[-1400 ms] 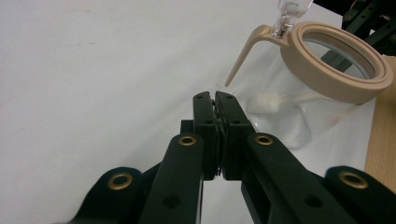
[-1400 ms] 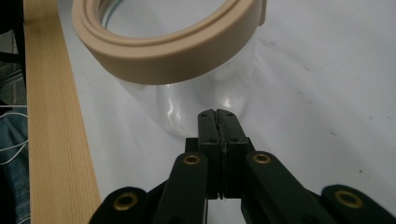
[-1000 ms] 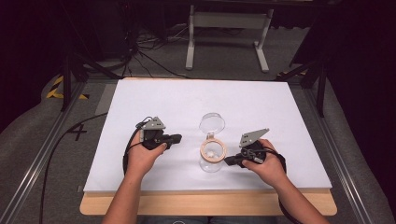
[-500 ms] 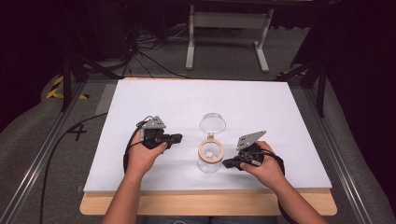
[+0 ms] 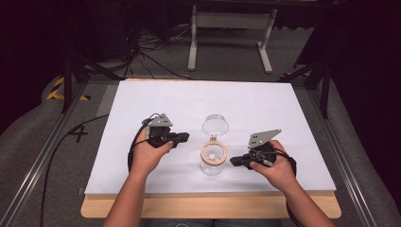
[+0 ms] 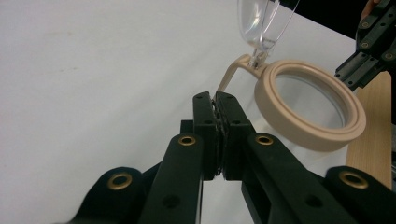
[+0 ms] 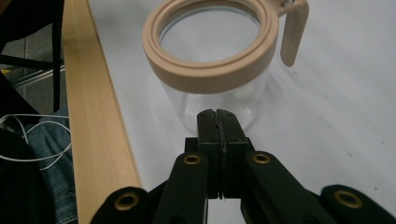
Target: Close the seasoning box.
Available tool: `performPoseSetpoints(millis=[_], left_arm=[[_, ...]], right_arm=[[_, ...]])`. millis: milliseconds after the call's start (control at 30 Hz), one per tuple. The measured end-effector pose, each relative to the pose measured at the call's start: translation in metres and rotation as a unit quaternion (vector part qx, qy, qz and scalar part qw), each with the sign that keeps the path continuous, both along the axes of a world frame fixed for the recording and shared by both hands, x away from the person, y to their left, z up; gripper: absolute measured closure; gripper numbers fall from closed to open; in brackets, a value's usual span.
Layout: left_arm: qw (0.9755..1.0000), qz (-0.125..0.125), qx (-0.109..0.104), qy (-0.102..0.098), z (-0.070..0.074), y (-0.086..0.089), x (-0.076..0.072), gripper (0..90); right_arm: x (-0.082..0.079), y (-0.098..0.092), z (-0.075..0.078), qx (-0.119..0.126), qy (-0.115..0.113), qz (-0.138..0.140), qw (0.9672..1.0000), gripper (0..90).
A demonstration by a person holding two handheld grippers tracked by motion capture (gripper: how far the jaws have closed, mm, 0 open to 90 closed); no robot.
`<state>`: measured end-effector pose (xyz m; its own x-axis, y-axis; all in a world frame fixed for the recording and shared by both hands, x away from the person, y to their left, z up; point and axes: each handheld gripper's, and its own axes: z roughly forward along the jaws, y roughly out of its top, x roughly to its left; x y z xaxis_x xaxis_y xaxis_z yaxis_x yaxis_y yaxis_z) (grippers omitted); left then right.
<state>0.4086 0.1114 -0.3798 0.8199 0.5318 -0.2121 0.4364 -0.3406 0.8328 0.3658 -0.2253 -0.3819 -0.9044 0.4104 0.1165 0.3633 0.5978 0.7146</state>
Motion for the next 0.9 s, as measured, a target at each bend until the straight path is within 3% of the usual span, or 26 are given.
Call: performPoseSetpoints(millis=[167,333,467,633,900], left_arm=[[0.9999,-0.005,-0.008,-0.008,0.012,-0.008,0.005,89.6],[0.9998,-0.009,0.002,-0.019,0.025,-0.020,0.012,89.6],[0.9996,-0.009,-0.002,-0.027,0.032,-0.029,0.017,89.5],[0.9997,-0.008,-0.004,-0.025,0.035,-0.033,0.023,89.5],[0.9996,-0.005,0.007,-0.027,0.036,-0.035,0.031,89.5]], right_arm=[[-0.001,0.004,0.011,0.020,-0.004,0.006,0.9998,90.0],[-0.003,0.010,0.017,0.036,-0.006,0.015,0.9992,90.0],[-0.005,0.016,0.023,0.049,-0.021,0.012,0.9985,90.0],[-0.004,0.019,0.028,0.065,-0.028,0.010,0.9975,90.0],[-0.002,0.022,0.030,0.070,-0.030,0.010,0.9970,90.0]])
